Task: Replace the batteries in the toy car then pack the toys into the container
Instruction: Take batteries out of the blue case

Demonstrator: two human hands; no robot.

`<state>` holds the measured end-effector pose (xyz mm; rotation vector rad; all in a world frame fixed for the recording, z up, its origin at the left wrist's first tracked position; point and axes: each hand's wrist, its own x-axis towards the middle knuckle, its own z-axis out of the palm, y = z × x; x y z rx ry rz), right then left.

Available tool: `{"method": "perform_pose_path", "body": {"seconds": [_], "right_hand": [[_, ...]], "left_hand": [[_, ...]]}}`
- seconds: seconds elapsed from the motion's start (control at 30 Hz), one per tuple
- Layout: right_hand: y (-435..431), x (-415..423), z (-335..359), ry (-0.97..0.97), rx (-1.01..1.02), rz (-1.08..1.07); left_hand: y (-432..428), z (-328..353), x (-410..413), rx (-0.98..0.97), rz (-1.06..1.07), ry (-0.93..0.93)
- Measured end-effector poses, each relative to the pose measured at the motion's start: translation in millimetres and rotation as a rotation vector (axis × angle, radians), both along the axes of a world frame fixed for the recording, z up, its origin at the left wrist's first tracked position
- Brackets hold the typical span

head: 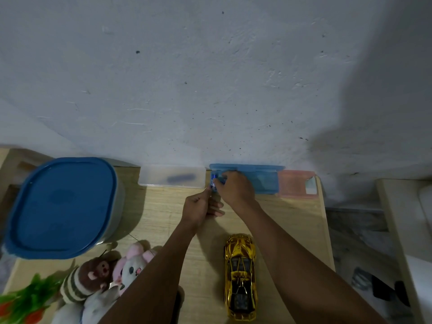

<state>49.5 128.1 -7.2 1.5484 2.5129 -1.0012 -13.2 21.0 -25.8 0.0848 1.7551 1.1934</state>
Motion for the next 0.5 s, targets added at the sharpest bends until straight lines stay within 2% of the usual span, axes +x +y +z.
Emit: {"method": "perform_pose_path", "body": {"seconds": [0.2,0.4,0.5], "right_hand": [[-1.9,-5.8,-3.1,0.006,-0.139,0.043],[14.2,-2.6,6.2,-0.11,-0.156,0.228],[11.3,-6.0,5.2,-0.102,-0.199,0.212]], "left_hand": [[1.2,3.5,0.4,-0.018,-0.013,0.01],[0.8,5.0,-1.0,-0.016,-0.013,-0.012],[0.5,6.2,-1.6,-0.025,-0.029,-0.001]]}}
